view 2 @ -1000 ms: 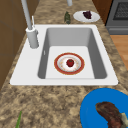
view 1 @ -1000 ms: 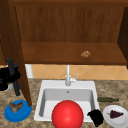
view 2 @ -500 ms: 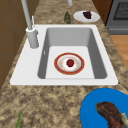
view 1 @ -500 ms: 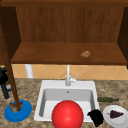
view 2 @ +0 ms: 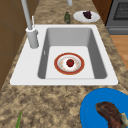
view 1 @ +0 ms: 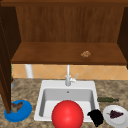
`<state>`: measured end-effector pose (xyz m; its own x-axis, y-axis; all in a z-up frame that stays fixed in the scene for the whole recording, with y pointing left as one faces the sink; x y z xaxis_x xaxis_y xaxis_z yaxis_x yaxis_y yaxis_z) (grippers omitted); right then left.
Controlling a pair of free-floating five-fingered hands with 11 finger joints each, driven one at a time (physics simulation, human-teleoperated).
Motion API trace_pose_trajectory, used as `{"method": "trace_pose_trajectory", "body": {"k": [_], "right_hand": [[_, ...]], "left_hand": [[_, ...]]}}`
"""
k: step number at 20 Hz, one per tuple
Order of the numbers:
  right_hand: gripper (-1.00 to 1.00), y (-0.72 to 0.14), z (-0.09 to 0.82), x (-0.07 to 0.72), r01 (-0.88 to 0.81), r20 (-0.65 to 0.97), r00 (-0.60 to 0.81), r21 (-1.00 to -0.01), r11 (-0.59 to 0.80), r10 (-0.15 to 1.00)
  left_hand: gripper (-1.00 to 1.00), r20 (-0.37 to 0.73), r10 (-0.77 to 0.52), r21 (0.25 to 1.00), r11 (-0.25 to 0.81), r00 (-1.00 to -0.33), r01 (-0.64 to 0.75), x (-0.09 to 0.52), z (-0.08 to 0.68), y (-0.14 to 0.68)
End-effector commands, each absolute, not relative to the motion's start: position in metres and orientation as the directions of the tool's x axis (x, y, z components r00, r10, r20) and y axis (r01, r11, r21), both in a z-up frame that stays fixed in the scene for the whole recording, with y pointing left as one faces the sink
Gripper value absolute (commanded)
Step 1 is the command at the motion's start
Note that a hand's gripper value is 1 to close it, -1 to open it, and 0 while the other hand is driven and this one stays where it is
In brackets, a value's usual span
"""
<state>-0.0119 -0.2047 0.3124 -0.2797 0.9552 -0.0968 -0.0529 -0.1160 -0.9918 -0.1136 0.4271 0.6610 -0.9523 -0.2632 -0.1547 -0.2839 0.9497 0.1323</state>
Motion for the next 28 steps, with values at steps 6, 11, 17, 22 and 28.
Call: {"method": "trace_pose_trajectory", "body": {"k": [6, 11, 17, 22, 28], "right_hand": [[0.0, -0.205, 0.312, -0.012, -0.053, -0.097, -0.28, -0.992, -0.116, 0.955], [0.0, -0.205, 0.312, -0.012, -0.053, -0.097, -0.28, -0.992, -0.116, 0.955], [0.0, -0.205, 0.312, -0.012, -0.053, -0.097, -0.28, -0.992, -0.116, 0.955], [0.0, -0.205, 0.312, -0.012, -0.053, -0.097, -0.28, -0.992, -0.116, 0.955], [0.0, -0.205, 0.312, -0.012, -0.053, -0.097, -0.28, -0.992, -0.116, 0.955]], "left_hand": [[1.0, -0.16, -0.215, 0.129, 0.963, -0.963, -0.237, -0.115, 0.629, 0.489], [1.0, -0.165, -0.171, 0.128, 0.973, -0.971, -0.193, -0.117, 0.628, 0.519], [1.0, -0.173, -0.122, 0.127, 0.981, -0.977, -0.145, -0.118, 0.628, 0.556], [-1.0, -0.228, -0.096, 0.165, 0.977, -0.969, -0.136, -0.15, 0.637, 0.583], [-1.0, -0.137, -0.063, 0.209, 0.974, -0.989, -0.091, -0.148, 0.607, 0.618]]}}
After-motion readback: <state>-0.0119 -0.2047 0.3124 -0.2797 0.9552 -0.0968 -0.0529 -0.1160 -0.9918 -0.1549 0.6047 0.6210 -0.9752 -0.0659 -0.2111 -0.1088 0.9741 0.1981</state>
